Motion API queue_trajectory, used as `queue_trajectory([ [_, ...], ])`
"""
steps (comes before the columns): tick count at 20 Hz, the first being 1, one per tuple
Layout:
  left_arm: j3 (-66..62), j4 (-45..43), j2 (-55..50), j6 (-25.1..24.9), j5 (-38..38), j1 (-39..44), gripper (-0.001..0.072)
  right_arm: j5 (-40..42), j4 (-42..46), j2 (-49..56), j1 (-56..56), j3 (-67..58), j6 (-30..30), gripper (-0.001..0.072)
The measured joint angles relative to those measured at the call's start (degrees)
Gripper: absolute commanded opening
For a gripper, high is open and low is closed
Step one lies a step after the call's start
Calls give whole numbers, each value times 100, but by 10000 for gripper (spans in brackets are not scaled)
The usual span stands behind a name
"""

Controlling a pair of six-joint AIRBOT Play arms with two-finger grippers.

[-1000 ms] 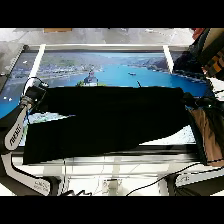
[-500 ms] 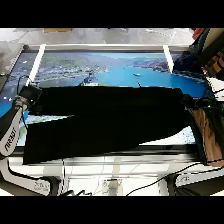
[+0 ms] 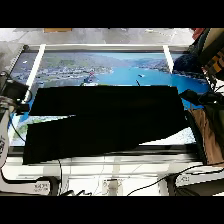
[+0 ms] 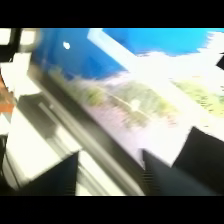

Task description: Fold the clothes and pants, and hang the long-sleeved shirts on hangers.

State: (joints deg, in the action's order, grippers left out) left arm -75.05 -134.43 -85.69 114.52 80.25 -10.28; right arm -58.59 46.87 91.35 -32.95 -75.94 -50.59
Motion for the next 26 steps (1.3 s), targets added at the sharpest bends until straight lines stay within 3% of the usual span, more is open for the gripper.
queue_trajectory([
  [3,4,94,442,-85,192,-258,5,-140,564,-369,0,-260,-203,662],
  [4,7,264,570,-214,168,-319,5,-151,776,-505,0,-319,-352,544],
  [6,9,935,822,-623,-151,-409,5,-205,1309,-802,-2,-391,-743,131],
  [7,11,1537,920,-1010,-424,-437,6,-306,1600,-955,-4,-417,-914,27],
  [12,15,4994,1132,-3563,-1333,-407,7,-1335,2621,-1290,-238,-223,-1300,20],
  [16,15,6345,1178,-4439,-1521,-380,7,-1864,2232,-1694,-944,962,-1349,21],
  [17,15,6483,1182,-4557,-1543,-380,27,-1864,2028,-1832,-1132,1399,-1290,63],
  [18,15,6594,1185,-4651,-1582,-387,163,-1818,1829,-1956,-1285,1816,-1233,298],
  [19,15,6675,1189,-4732,-1637,-393,364,-1657,1659,-2063,-1419,2251,-1209,637],
  [20,15,6743,1189,-4774,-1711,-393,514,-1416,1491,-2138,-1513,2660,-1237,684],
  [23,15,6885,1189,-4865,-1853,-398,517,-498,887,-2256,-1606,3598,-1556,679],
  [25,15,6920,1189,-4898,-1915,-417,517,162,439,-2288,-1572,3969,-1700,538],
  [26,15,6924,1189,-4903,-1950,-448,517,485,232,-2291,-1523,4089,-1755,519],
])
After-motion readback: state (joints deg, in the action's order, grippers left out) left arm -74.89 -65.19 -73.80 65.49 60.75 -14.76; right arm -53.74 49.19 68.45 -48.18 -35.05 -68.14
